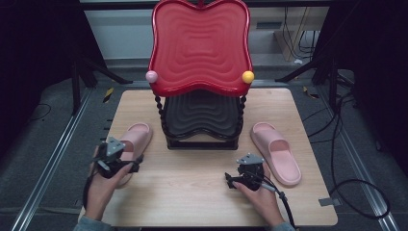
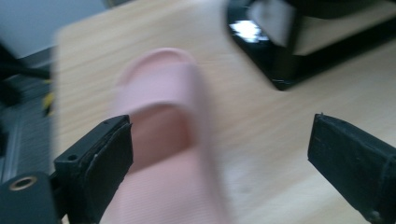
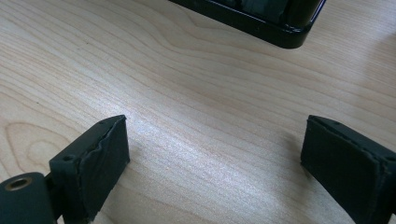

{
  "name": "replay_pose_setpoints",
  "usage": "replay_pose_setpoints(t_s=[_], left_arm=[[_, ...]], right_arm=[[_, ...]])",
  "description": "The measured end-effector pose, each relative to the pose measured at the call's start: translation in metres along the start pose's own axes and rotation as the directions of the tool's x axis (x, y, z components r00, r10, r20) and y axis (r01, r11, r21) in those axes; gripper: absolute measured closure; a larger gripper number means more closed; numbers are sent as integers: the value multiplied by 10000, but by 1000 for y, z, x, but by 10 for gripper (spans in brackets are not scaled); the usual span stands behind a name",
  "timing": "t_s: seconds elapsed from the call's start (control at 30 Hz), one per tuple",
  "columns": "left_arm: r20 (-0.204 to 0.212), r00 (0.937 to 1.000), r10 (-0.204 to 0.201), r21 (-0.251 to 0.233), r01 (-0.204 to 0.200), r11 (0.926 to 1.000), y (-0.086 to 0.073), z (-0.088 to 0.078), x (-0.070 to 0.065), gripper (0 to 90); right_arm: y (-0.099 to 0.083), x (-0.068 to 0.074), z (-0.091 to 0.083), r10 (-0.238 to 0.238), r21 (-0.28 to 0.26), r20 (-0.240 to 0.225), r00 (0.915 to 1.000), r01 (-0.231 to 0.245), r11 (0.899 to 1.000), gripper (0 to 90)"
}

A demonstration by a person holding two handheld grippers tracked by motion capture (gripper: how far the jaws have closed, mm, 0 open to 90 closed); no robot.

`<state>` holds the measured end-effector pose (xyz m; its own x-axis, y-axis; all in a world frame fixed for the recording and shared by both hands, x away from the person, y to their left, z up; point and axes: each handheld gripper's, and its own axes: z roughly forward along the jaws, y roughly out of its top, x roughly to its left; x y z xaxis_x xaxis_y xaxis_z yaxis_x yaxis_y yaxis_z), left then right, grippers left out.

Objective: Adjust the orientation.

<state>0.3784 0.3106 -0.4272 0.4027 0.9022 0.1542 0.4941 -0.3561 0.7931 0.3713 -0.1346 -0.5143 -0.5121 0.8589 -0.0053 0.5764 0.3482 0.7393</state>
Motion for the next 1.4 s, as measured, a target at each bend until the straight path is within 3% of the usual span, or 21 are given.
replay_pose_setpoints(t_s=[0.03,0.07,0.1,0.13,0.17,0.2,0.3,0.33,0.43,0.6,0.77,0.87,0.97,1.1,1.23,1.27,1.4], left_arm=[[0,10000,0,0,0,10000,0,0,0,92],[-157,9997,-194,-50,193,9998,-2,-2,12,92],[-385,9984,-411,28,412,9991,-6,-1,27,150],[-385,9984,-411,28,412,9991,-6,-1,27,191],[-490,9975,-505,129,512,9986,-9,0,36,191],[-644,9958,-657,237,673,9974,-13,3,46,285],[-748,9949,-677,393,708,9967,-17,7,55,387],[-725,9947,-728,455,763,9960,-19,10,58,481],[-631,9956,-696,683,739,9949,-20,15,63,534],[-427,9954,-853,1434,906,9855,-21,32,73,633],[-330,9967,-744,1732,791,9817,-21,43,70,689],[-281,9952,-936,1543,968,9833,-23,46,70,764],[-213,9937,-1104,1382,1123,9840,-25,46,71,826],[-386,9953,-885,1348,929,9865,-24,37,63,832],[-19,9989,-465,1253,463,9910,-25,8,39,835],[-19,9989,-465,1253,463,9910,-25,8,39,837],[675,9976,163,1456,-260,9890,-26,-11,9,840]], right_arm=[[0,0,0,-3,-2,3,10000,3,10000,81],[0,0,0,-3,-2,3,10000,3,10000,81],[0,0,0,-1,-1,2,10000,1,10000,81],[0,0,0,3,0,1,10000,-3,10000,81],[0,0,0,3,0,1,10000,-3,10000,81],[0,0,0,2,0,1,10000,-2,10000,81],[0,0,0,0,0,1,10000,0,10000,81],[0,0,0,12,-4,-12,10000,-12,10000,81],[0,0,0,2,-1,0,10000,-2,10000,81],[0,0,0,1,-1,0,10000,-1,10000,81],[0,0,0,5,0,-1,10000,-5,10000,81],[0,0,0,1,-1,0,10000,-1,10000,81],[0,0,0,3,0,1,10000,-3,10000,81],[0,0,0,-24,-4,-18,10000,24,10000,81],[0,0,0,-34,-5,-33,10000,34,10000,81],[0,0,0,-34,-5,-33,10000,34,10000,81],[0,0,0,-27,0,-49,10000,27,10000,82]])
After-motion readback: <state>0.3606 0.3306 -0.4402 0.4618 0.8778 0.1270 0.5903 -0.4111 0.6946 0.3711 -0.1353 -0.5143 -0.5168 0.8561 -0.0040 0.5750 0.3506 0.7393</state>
